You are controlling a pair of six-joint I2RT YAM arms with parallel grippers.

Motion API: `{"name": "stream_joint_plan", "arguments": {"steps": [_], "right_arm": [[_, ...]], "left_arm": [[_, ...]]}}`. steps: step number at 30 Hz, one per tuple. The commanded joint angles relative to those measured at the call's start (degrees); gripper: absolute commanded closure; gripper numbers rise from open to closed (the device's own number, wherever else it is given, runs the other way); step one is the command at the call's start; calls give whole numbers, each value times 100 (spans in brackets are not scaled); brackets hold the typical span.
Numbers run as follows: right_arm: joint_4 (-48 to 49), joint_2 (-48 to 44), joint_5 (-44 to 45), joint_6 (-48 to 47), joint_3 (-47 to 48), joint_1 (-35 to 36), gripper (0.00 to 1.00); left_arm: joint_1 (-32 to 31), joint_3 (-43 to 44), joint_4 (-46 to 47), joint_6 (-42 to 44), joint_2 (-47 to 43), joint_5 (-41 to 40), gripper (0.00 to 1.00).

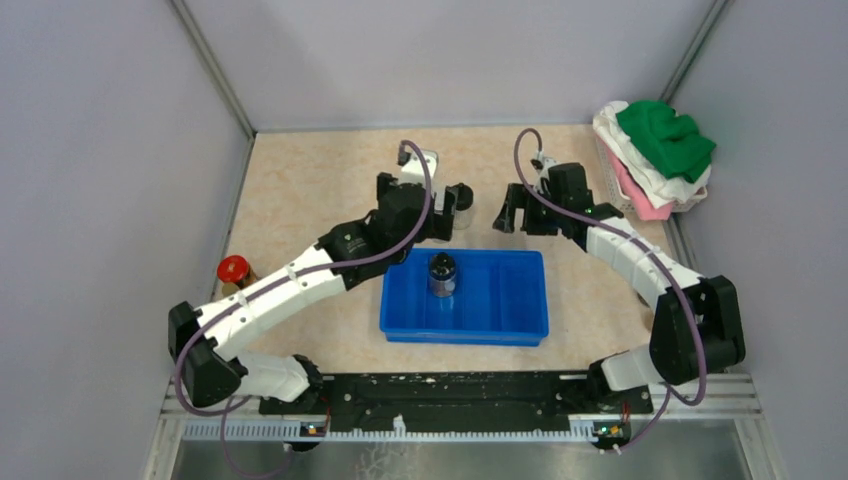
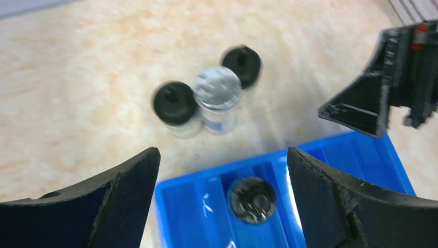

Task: Organize the condiment bottles
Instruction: Place the bottle in the storage box.

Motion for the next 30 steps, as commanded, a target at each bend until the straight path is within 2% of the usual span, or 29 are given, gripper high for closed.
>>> {"name": "stream_joint_plan", "arguments": {"steps": [1,4,7,13,17,21,27,30], "right_arm": [[-78,338,-16,-167,1144,62,15],[-239,550,163,-267,1525,151,15],[-246,687,240,-317,1651,186,15],[-175,973,204,-450,1766,338,17],[-322,1075,229,-785,1998,853,19],[-657,1283,903,-1293,2500,1677,19],[-595,1648,1038,-1280,2893,2038,22],[-584,1870,1147,-1294,3088,2124,22]], "left_arm": [[646,244,15,453,107,-413,1],[1329,-192,534,464,-38,361,1],[1785,-552,961,507,7,636,3],[2043,-675,1273,512,663,910,12],[2124,-691,1388,495,943,865,11],[2335,-823,1429,338,938,763,10],[3194,-974,1242,88,1072,1354,8],[3362,-1089,1275,68,1089,1581,8]]}}
